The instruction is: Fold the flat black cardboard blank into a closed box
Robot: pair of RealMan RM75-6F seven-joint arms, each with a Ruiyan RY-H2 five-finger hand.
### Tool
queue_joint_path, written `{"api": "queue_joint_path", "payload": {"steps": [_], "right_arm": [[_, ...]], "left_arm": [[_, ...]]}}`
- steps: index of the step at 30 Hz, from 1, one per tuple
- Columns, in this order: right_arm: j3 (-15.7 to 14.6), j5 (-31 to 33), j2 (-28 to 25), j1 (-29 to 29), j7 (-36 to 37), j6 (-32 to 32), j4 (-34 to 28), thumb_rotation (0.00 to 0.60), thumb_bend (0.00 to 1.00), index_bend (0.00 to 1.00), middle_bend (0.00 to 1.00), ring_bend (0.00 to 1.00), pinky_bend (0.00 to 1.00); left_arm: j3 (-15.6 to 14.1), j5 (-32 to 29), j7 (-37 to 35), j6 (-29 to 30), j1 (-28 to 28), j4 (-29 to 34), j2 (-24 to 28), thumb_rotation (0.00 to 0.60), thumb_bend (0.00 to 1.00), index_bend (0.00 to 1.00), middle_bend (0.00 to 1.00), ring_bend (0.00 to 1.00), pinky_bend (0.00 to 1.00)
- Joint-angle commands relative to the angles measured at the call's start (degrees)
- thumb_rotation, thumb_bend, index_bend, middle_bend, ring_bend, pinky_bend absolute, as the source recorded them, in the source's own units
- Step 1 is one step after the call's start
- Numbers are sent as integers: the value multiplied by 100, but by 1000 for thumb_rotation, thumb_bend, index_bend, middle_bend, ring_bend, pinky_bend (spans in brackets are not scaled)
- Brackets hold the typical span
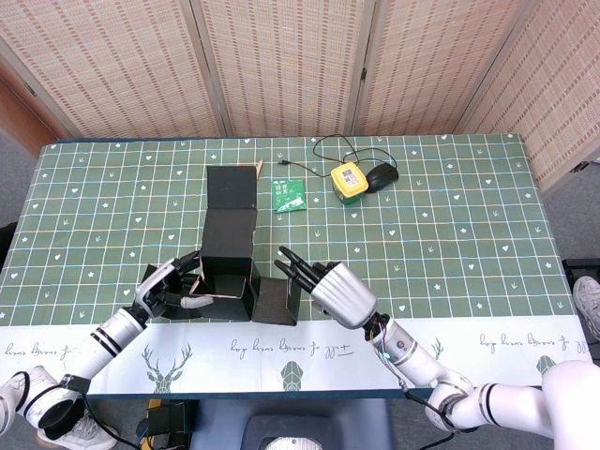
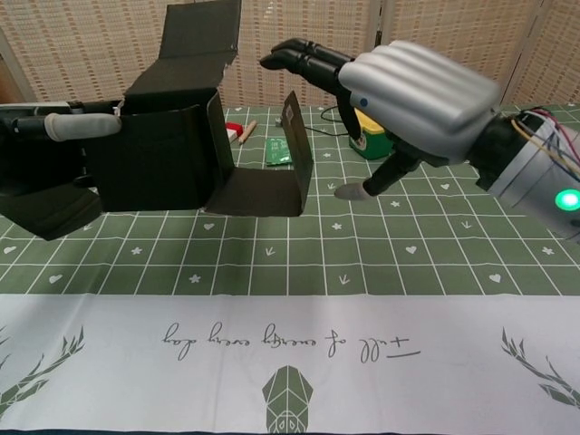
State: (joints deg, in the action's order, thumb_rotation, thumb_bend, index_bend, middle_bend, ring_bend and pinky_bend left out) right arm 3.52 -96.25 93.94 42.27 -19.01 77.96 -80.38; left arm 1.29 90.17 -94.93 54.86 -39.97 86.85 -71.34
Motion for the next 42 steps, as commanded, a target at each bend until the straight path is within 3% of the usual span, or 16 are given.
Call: {"api": "queue_joint_path", "payload": {"steps": [1, 9, 17, 22, 32, 42], "right_arm": [[49, -187, 253, -82, 178, 223, 300, 600, 17, 0, 0, 571, 828], [131, -389, 729, -99, 290, 418, 804, 600, 24, 0, 0, 539, 828], [306, -646, 1319, -26, 446, 827, 1465, 600, 119, 0, 0, 539, 827], [422, -777, 1531, 97, 636, 998, 1719, 600, 232, 0, 0, 539, 827], [481, -796, 1376, 275, 500, 695, 1381, 600, 237, 0, 15, 557, 827], [185, -837, 1149, 483, 264, -112, 1470, 600, 252, 0, 105, 595, 827]], "left_arm": [[3, -4, -84, -16, -28, 41, 56, 600, 42, 279, 271, 684, 804], [-9, 8, -112, -42, -82, 165, 149, 600, 42, 278, 270, 684, 804], [-40, 16, -56, -79, -118, 246, 266, 600, 42, 277, 270, 684, 804], [-119, 104, 153, -100, -134, 251, 288, 600, 42, 277, 270, 684, 804], [-250, 171, 858, 32, -49, 132, 43, 600, 42, 276, 271, 684, 804], [-252, -121, 2111, 134, 159, -295, -707, 600, 42, 270, 270, 681, 804]]}}
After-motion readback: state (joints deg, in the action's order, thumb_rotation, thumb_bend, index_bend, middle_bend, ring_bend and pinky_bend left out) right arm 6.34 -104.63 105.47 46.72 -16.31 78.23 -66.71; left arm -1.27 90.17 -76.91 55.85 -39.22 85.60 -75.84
